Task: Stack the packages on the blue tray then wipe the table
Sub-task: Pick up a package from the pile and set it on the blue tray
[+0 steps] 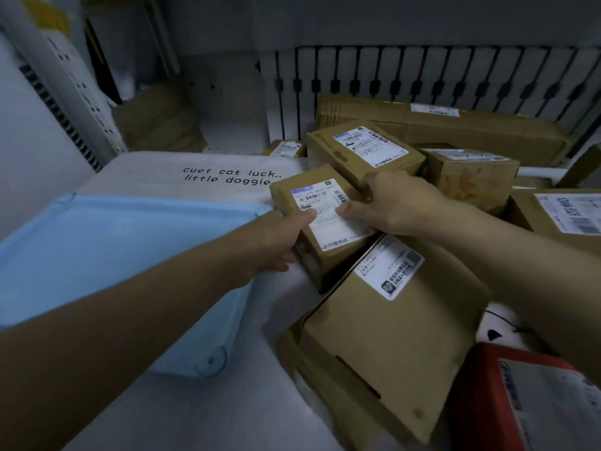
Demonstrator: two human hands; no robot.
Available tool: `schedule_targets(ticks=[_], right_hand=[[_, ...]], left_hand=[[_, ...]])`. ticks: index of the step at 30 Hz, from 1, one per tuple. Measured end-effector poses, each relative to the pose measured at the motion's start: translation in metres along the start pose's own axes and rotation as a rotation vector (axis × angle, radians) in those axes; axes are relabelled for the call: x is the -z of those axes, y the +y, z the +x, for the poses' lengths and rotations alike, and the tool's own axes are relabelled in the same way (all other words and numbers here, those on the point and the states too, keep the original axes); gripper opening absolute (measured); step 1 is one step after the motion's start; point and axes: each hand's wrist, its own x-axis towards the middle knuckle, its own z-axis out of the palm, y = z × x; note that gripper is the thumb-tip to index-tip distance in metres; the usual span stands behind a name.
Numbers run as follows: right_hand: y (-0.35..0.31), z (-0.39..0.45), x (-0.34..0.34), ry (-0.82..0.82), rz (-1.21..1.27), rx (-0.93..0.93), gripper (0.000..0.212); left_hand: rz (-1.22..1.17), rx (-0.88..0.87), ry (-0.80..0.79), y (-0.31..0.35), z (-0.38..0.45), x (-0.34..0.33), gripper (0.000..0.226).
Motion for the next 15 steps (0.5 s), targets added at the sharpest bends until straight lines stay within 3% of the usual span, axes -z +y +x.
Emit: schedule_targets(ticks=[5, 10, 15], right_hand=[[-0.007, -0.059, -0.006, 0.174, 0.101, 0.049, 0.047], [-0.02, -0.129, -0.022, 0.273, 0.05, 0.023, 0.059], [-0.015, -0.187, -0.051, 0.368, 0.037, -0.164, 0.076]], left_hand=[[0.058, -0.052, -0.045, -0.033, -0.032, -0.012, 0.028], [0.067, -0.095, -0.028, -0.063, -0.072, -0.018, 0.023], [-0.034, -0.254, -0.008, -0.064, -0.109, -0.025, 0.032]])
